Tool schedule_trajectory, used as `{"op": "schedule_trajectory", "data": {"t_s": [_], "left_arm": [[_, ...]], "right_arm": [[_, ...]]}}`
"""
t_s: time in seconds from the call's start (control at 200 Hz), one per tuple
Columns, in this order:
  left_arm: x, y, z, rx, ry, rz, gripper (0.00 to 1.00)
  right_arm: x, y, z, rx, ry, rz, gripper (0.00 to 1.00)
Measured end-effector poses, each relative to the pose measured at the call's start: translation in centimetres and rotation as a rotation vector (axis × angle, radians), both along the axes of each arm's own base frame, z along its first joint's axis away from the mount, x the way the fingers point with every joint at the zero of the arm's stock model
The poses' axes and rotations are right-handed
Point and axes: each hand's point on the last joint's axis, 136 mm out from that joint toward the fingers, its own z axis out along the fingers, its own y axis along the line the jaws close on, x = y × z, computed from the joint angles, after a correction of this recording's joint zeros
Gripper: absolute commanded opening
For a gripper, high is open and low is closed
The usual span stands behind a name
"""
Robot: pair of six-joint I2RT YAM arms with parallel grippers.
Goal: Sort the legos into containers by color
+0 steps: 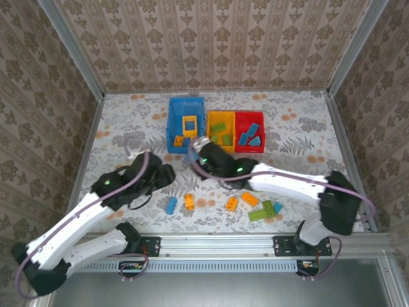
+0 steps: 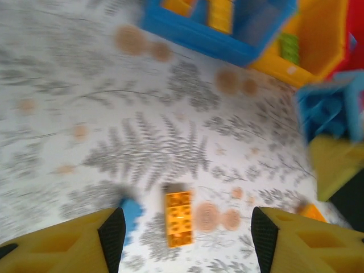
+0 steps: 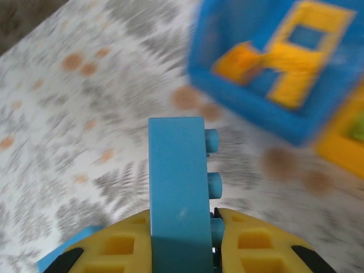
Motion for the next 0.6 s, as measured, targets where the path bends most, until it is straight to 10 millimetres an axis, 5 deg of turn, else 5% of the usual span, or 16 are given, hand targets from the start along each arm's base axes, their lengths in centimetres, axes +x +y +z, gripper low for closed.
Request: {"op": "schedule_trajectory", "data": {"t_s": [0.155,0.275,0.38,0.6], "left_arm": [[1.1,-6.5,-0.2,0.007,-0.011,-0.168,0.65],[1.9,-9.9,0.2,-0.008,-0.039,-0.239,0.65],[2.4,-11.9,0.1,-0.008,-0.049,-0.274,0.65],[2.7,-14.9,0.8,-0.002,-0.072,-0.33,0.66]], "right_arm": [[4.5,-11.0,1.2,0.073,0.007,-0.287,0.09],[7.5,-16.1,0.6,0.117,0.053,-0.422,0.09],[10.2,-18.0,-1.4,0.128,0.136,-0.48,0.09],[15.6,-18.7,-4.8,0.187,0.282,-0.521,0.12]]}}
